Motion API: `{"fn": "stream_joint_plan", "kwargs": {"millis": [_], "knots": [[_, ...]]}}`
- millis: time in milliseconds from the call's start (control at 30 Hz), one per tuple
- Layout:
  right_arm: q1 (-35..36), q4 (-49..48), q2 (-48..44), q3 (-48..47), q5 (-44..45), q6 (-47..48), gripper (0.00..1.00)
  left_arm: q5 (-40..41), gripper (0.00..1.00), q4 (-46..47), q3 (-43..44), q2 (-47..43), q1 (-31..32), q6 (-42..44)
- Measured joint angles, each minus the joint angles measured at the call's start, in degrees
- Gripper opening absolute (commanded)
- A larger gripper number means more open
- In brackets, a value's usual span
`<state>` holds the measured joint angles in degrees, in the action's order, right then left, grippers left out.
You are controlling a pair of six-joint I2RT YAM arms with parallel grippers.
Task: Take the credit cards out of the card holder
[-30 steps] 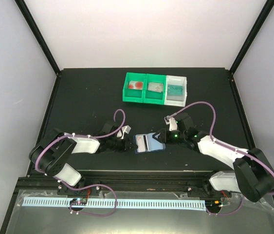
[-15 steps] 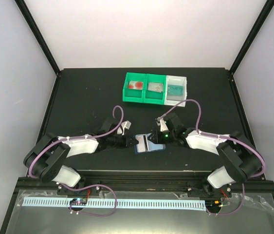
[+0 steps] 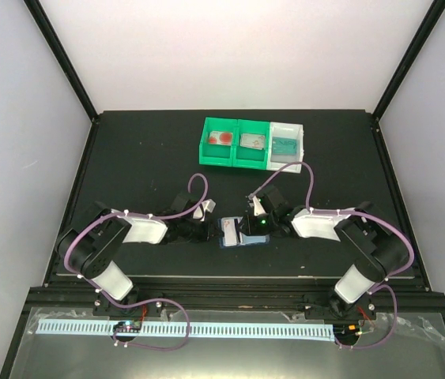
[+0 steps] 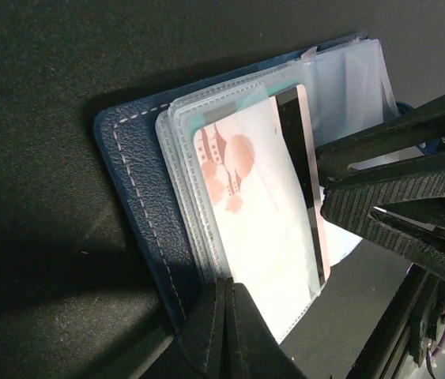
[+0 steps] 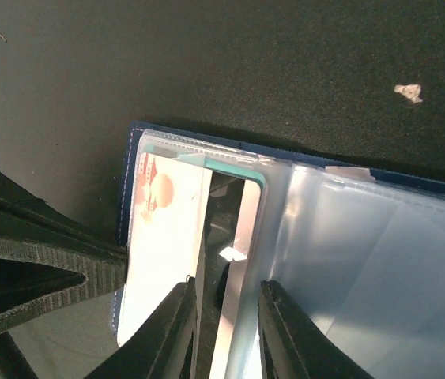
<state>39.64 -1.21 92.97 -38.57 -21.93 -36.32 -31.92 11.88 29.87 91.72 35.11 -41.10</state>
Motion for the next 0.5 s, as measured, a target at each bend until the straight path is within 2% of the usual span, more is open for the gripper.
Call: {"fn": "stream_joint_plan", "kwargs": {"millis": [300, 500], "knots": [[0.5, -1.2, 0.9, -0.1, 0.4, -0.1, 0.19, 0.4, 0.02, 0.2, 0.0, 0.3, 0.0, 1.2], [0.5, -1.5, 1.3, -0.1, 1.0, 0.0, 0.1, 0.8, 0.02, 0.2, 0.0, 0.5, 0.0, 1.7]]}}
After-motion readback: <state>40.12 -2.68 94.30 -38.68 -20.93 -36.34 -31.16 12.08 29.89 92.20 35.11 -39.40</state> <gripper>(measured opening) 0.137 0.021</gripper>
